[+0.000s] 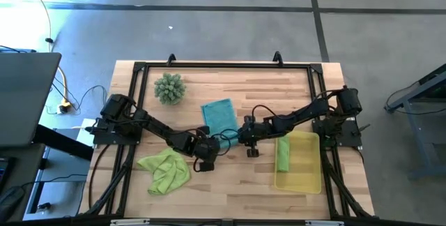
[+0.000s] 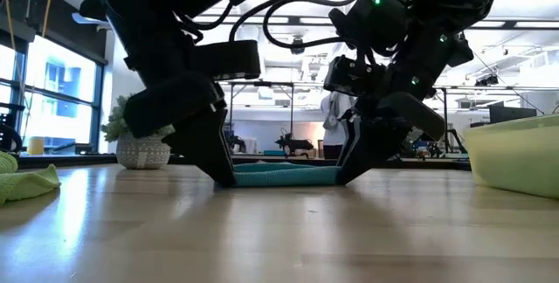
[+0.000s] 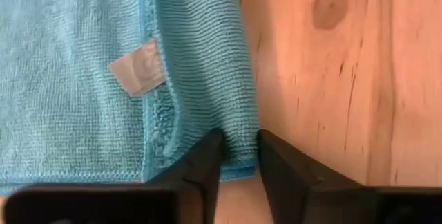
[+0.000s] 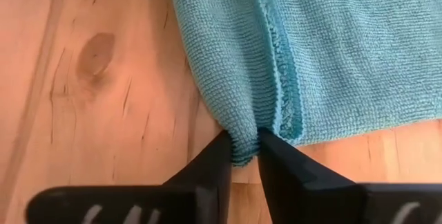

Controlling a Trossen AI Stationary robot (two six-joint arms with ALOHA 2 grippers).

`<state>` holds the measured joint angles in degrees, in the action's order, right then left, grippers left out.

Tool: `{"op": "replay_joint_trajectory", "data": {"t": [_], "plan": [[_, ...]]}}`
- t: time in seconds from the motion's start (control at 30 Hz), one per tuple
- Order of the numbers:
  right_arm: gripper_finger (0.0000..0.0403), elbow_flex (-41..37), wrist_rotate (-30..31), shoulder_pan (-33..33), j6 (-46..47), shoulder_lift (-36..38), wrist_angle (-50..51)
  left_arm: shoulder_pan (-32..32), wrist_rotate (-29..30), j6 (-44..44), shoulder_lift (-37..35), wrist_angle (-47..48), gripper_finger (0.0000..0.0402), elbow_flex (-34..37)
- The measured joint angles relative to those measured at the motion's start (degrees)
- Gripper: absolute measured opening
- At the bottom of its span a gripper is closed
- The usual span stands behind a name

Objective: Roll microfiber towels into tight, uniform cylinder then place into a basket
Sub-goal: Roll the blue cloth

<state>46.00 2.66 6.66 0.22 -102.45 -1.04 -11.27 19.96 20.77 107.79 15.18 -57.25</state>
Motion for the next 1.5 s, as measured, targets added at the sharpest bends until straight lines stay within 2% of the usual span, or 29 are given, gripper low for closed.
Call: {"op": "replay_joint_trajectory", "data": {"t": [0.13,0.2,0.43,0.57,0.7,0.9,1.03,1.13,1.3,1.5], "plan": [[0.0029,0.1,-3.5,0.0,0.0,0.0,0.1,0.2,-1.7,2.7,0.0,-0.5,0.0022,0.1],[0.0014,0.1,-6.6,0.0,0.1,0.0,0.7,0.3,-4.0,4.4,-0.1,-1.6,0.0008,0.1],[0.0005,-0.1,-24.1,-1.7,5.1,1.2,2.1,0.1,-15.9,11.2,-1.5,-5.1,0.0011,0.2],[0.0005,-0.2,-29.6,-3.1,8.1,2.4,2.1,0.2,-18.1,13.1,-3.9,-5.3,0.0004,0.2],[0.0005,-0.1,-28.8,-4.4,10.4,2.5,1.8,1.2,-16.2,15.6,-5.1,-3.8,0.0004,0.3],[0.0005,-0.1,-19.4,-5.2,11.5,2.4,2.6,3.9,-11.4,22.1,-4.8,0.8,0.0004,0.2],[0.0005,0.0,-18.5,-5.2,11.4,2.4,2.4,5.2,-11.1,24.1,-4.8,1.9,0.0005,0.2],[0.0005,0.0,-22.0,-5.5,12.6,2.4,2.7,5.7,-16.1,24.1,-4.8,0.4,0.0005,0.2],[0.0005,0.0,-33.8,-7.0,15.6,2.4,2.7,5.5,-25.5,24.1,-4.8,-3.8,0.0005,0.2],[0.0005,0.0,-38.1,-9.2,17.8,2.4,2.6,5.3,-26.6,26.3,-4.8,-4.7,0.0005,0.2]]}}
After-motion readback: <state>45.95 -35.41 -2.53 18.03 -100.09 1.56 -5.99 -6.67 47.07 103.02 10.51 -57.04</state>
